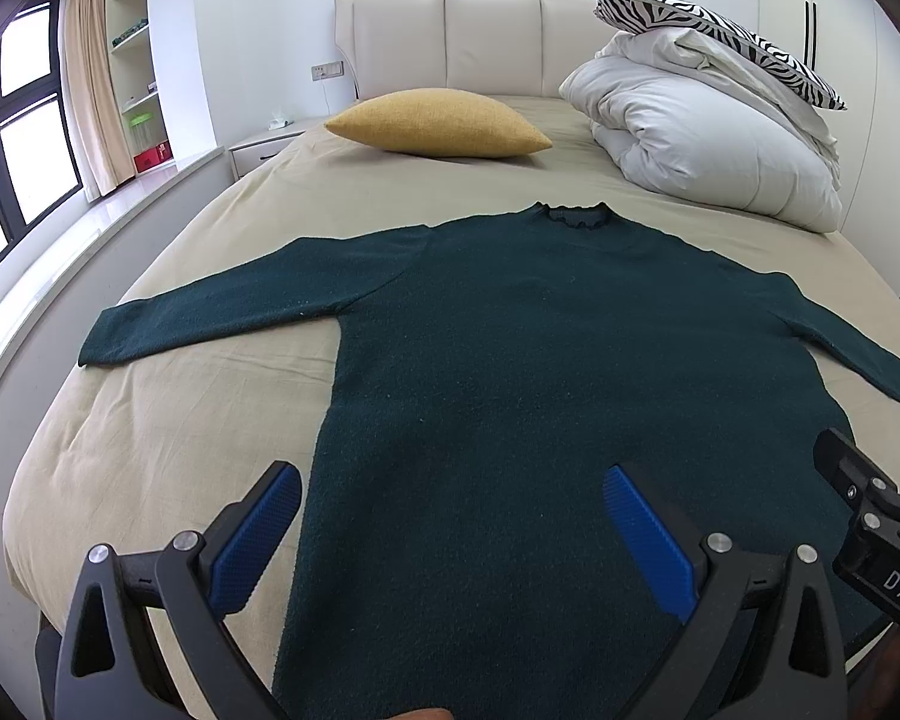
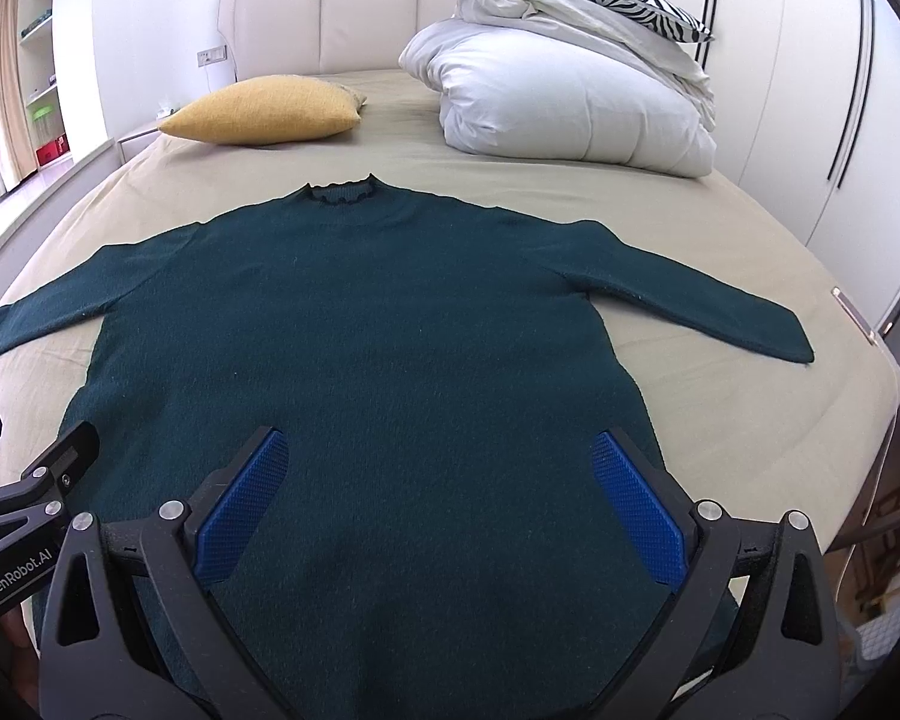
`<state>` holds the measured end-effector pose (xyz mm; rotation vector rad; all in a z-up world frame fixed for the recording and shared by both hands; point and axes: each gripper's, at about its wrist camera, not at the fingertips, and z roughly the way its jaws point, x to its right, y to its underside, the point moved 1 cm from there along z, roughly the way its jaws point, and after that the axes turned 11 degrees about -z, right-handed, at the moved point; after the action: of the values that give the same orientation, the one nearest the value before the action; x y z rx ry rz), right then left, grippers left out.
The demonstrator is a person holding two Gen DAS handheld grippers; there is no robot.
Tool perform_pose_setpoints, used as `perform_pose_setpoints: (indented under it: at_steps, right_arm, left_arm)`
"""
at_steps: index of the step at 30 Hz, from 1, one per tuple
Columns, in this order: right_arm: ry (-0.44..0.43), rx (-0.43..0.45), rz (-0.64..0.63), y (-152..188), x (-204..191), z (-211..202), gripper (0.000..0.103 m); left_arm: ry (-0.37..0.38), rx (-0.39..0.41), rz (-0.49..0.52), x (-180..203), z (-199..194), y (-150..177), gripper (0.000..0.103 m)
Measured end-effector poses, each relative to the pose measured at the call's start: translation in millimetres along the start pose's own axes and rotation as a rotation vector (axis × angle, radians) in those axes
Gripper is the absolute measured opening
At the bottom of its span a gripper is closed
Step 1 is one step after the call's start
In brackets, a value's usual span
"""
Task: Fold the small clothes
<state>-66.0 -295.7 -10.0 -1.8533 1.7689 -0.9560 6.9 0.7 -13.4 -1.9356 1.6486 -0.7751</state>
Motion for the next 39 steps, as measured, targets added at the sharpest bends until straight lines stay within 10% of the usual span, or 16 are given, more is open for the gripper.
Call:
perform_pose_setpoints:
  at_steps: [39]
  right_arm:
    - [-0.010,-0.014,0.005,4.8,-0.7,2.3,0.103]
  left_arm:
    - [0.000,-0.001,0.000,0.0,0.0,-0.2,0.103]
